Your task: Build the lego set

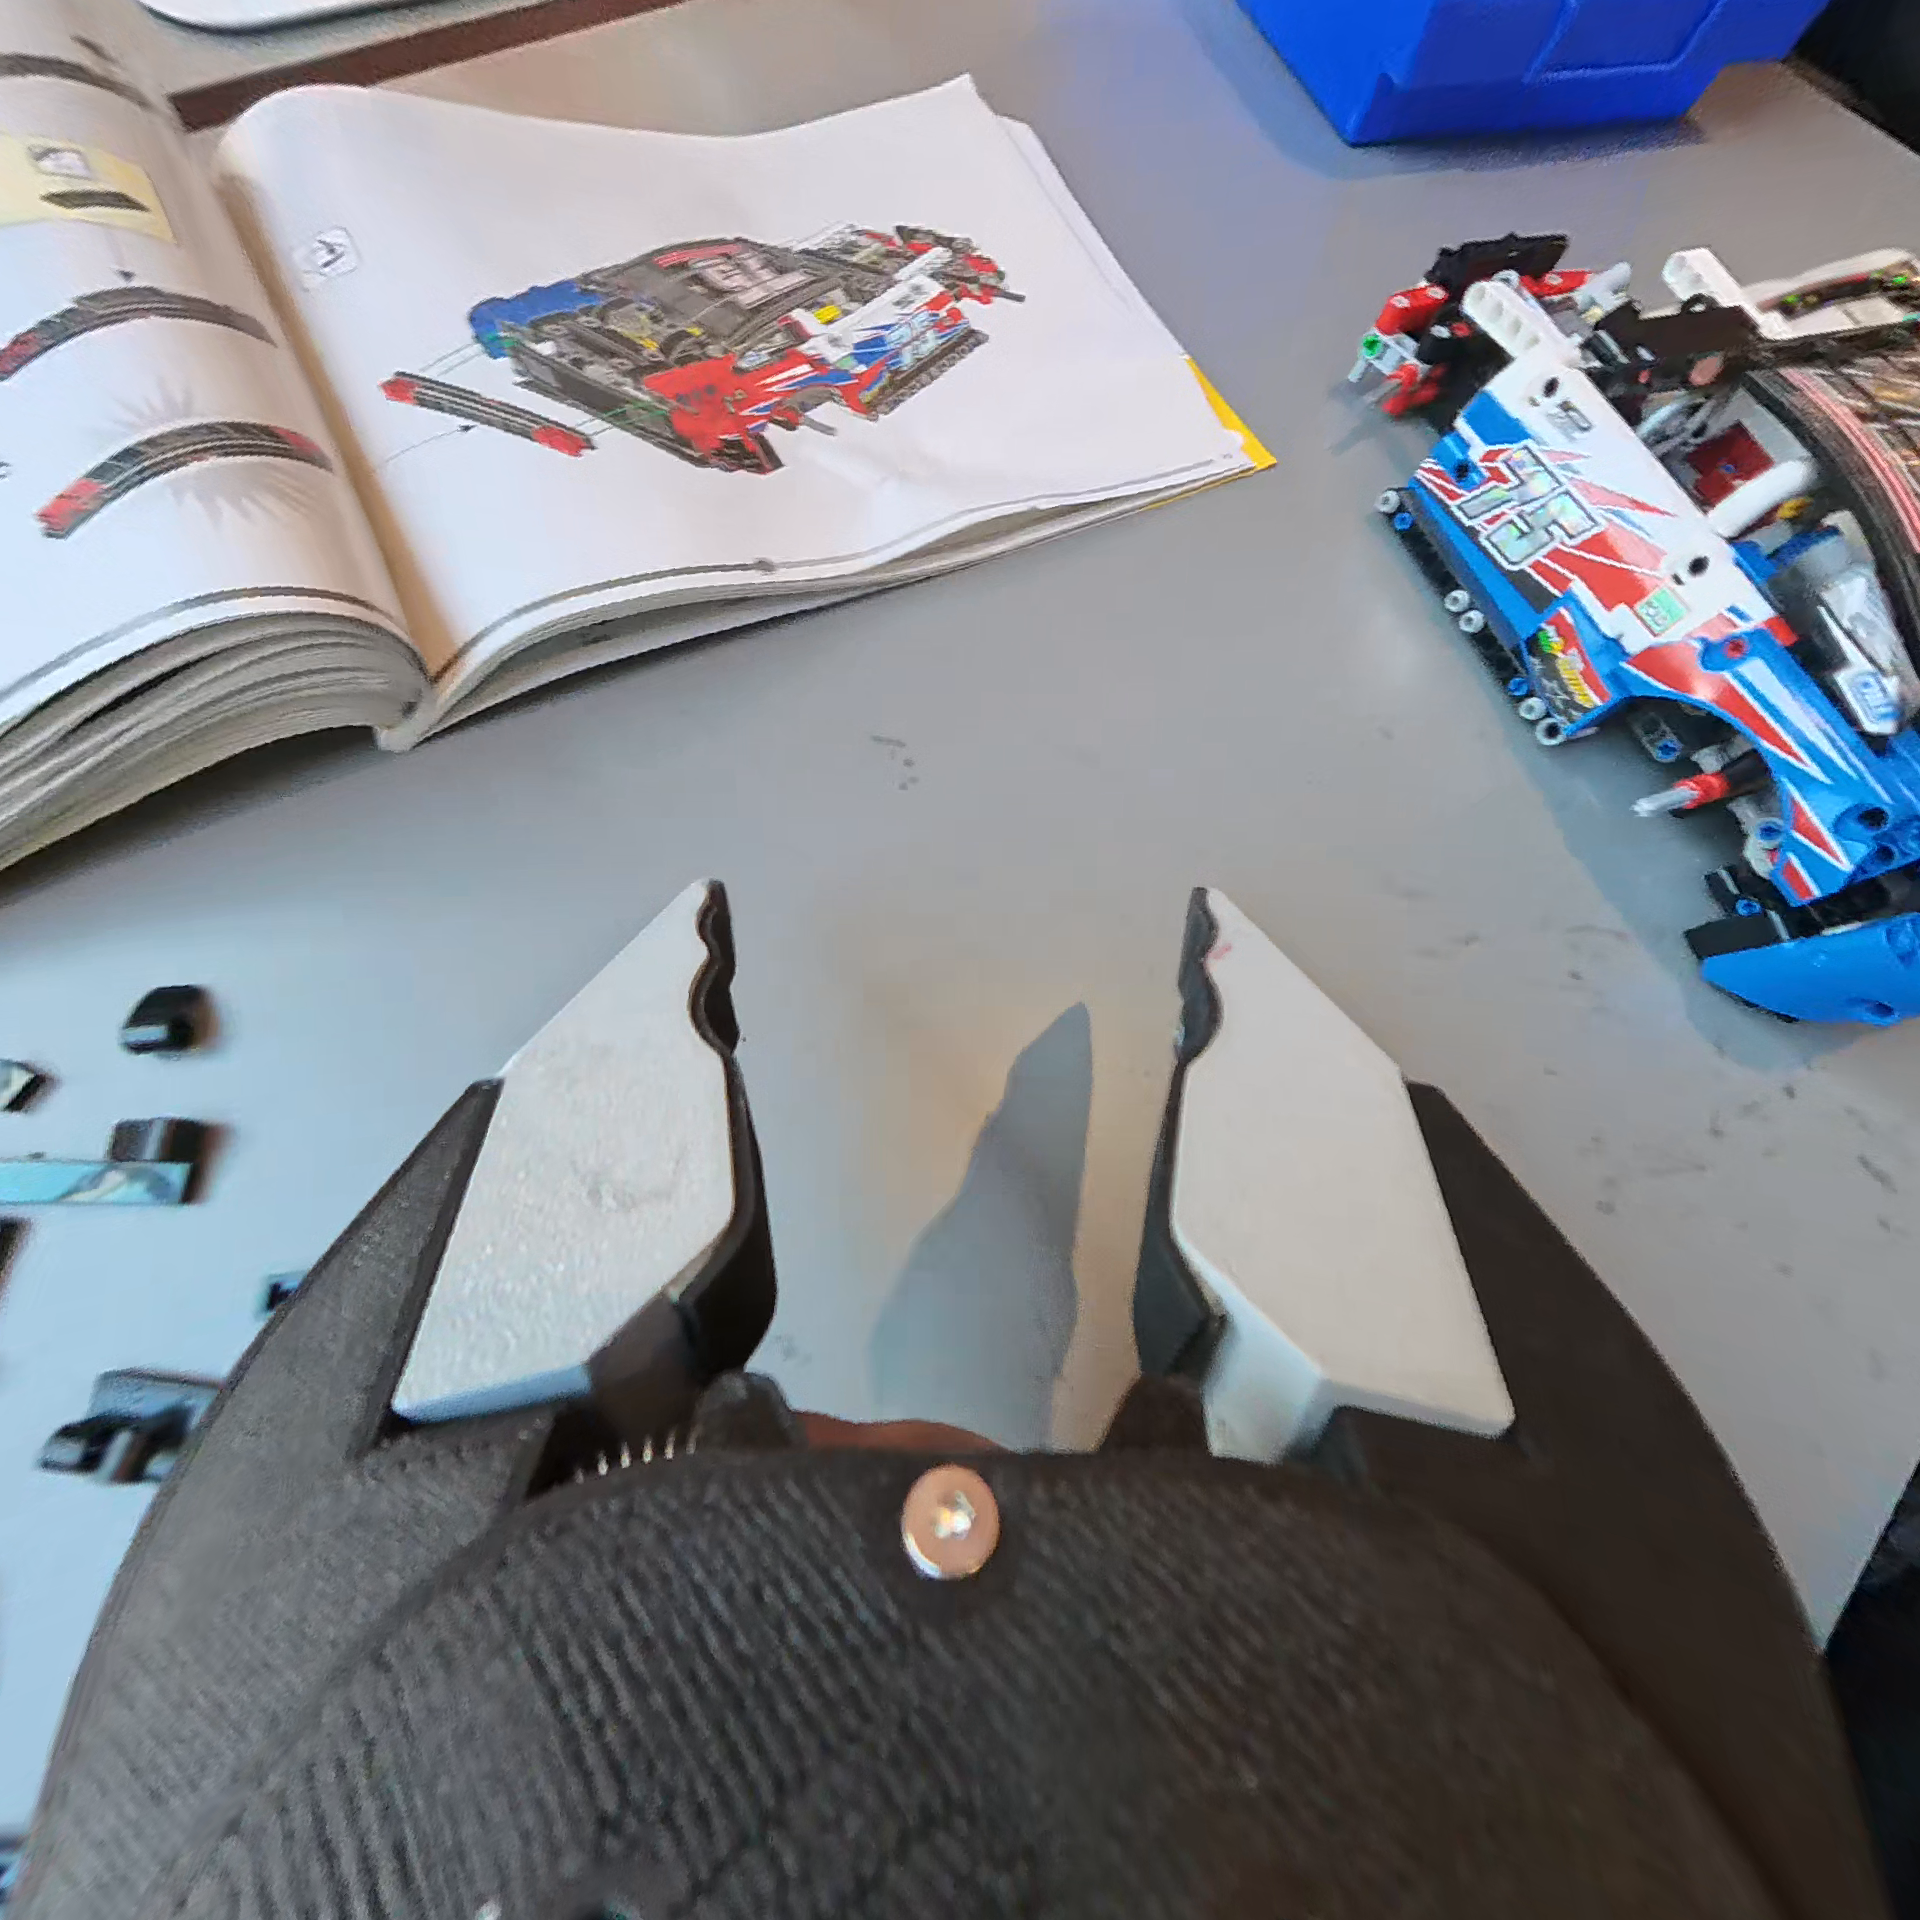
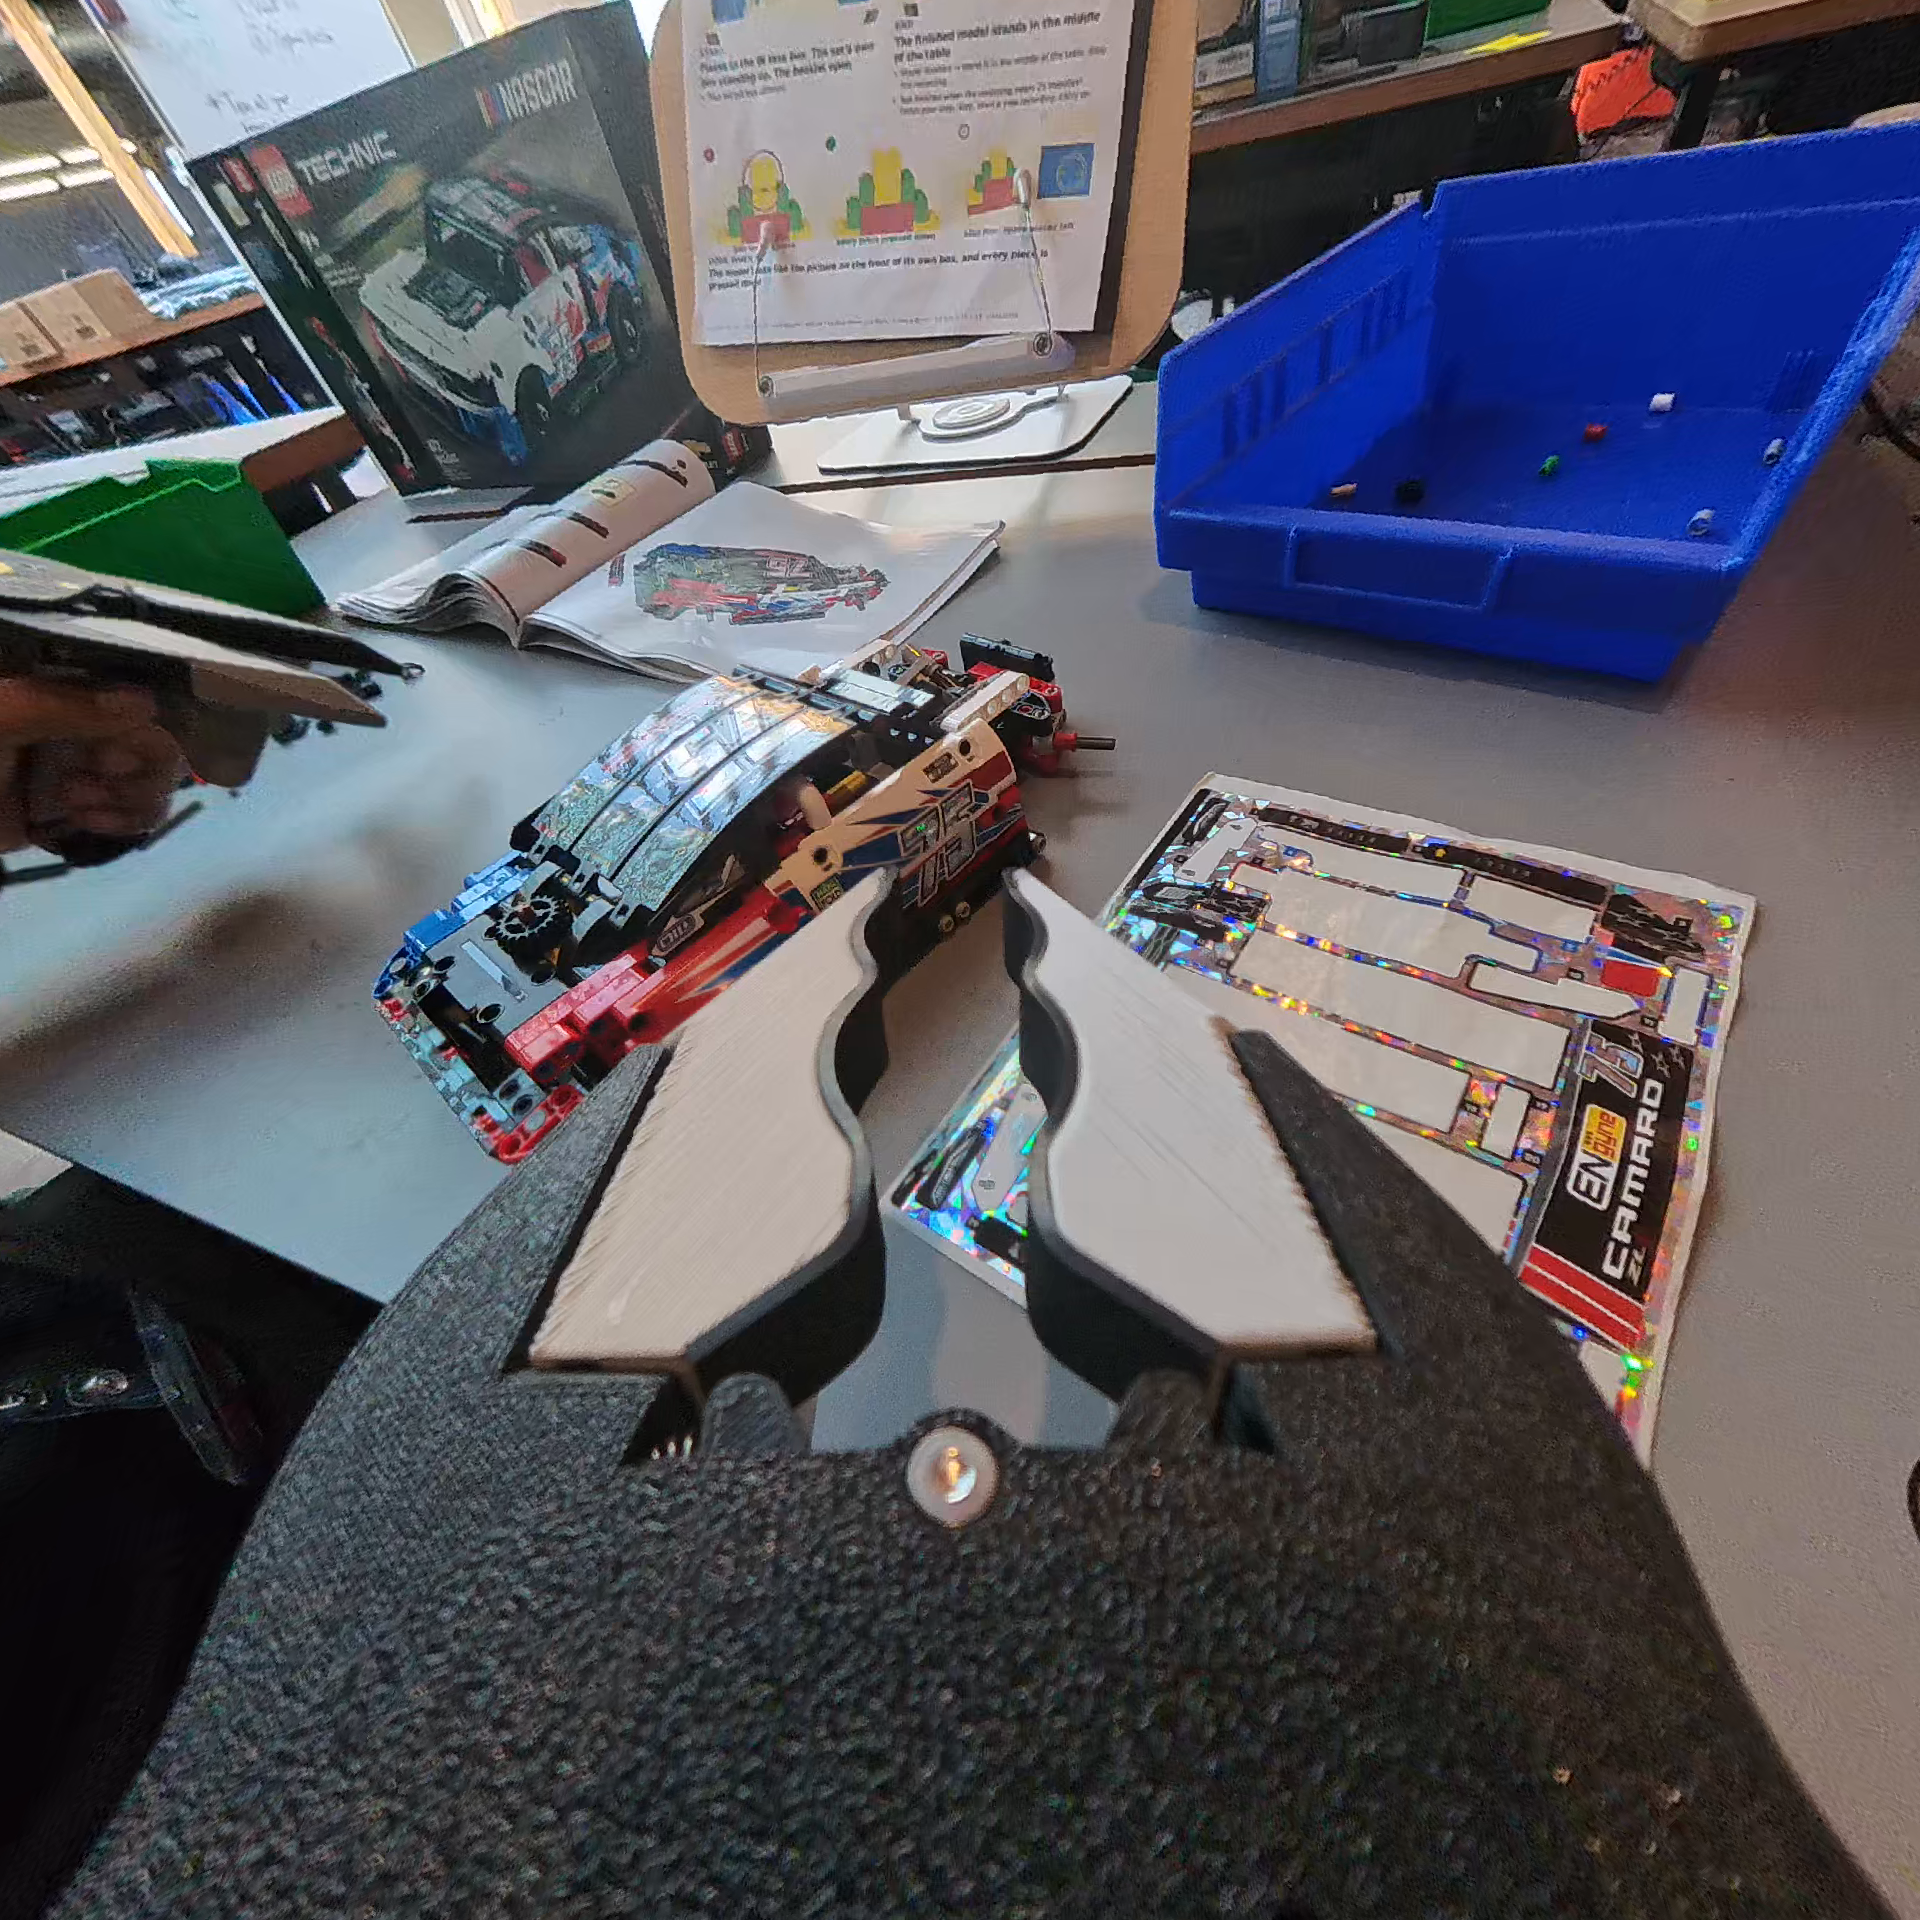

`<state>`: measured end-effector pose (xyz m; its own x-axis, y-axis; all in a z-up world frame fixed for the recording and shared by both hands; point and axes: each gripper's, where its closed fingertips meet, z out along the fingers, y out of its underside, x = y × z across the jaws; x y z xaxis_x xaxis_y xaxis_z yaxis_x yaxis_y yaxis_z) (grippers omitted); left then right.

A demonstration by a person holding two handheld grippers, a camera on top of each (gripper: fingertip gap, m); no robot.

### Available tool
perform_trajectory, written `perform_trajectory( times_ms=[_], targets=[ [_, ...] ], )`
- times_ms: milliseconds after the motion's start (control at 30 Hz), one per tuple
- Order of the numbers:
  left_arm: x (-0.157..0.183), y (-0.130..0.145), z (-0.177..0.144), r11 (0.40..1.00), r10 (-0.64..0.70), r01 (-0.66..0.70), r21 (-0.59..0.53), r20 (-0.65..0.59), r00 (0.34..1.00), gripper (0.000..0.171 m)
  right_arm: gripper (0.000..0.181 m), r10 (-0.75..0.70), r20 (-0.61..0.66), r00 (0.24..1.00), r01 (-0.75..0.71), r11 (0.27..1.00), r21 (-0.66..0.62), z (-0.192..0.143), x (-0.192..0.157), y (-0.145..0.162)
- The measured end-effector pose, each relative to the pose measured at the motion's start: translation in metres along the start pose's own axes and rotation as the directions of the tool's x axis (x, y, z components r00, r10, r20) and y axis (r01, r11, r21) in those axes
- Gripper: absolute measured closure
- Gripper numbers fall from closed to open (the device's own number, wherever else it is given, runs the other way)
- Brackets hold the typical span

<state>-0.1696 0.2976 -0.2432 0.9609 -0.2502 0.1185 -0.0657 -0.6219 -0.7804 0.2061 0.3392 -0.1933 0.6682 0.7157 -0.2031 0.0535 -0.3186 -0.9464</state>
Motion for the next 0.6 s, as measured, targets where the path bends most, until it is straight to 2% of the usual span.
perform_trajectory(
  times_ms=[133, 333, 500, 600],
  targets=[
    [-0.014, -0.008, 0.001, 1.0, -0.019, 0.019, -0.024, 0.003, 1.0, 0.079, 0.164, -0.018, -0.019, 1.0, 0.017, 0.999, -0.03, 0.011, -0.003, 0.001],
    [-0.03, -0.024, 0.0, 1.0, -0.003, 0.003, -0.003, 0.0, 1.0, 0.076, 0.164, -0.016, -0.026, 1.0, 0.015, 0.997, -0.071, 0.031, -0.009, 0.007],
    [-0.039, -0.021, 0.006, 1.0, 0.007, -0.007, -0.03, -0.013, 1.0, 0.075, 0.162, -0.023, -0.028, 0.999, 0.02, 0.993, -0.112, 0.047, -0.009, 0.01],
    [-0.039, -0.01, 0.009, 0.998, -0.004, 0.003, -0.056, -0.032, 0.999, 0.075, 0.161, -0.016, -0.034, 0.999, 0.011, 0.991, -0.131, 0.055, -0.006, 0.014]
  ],
)
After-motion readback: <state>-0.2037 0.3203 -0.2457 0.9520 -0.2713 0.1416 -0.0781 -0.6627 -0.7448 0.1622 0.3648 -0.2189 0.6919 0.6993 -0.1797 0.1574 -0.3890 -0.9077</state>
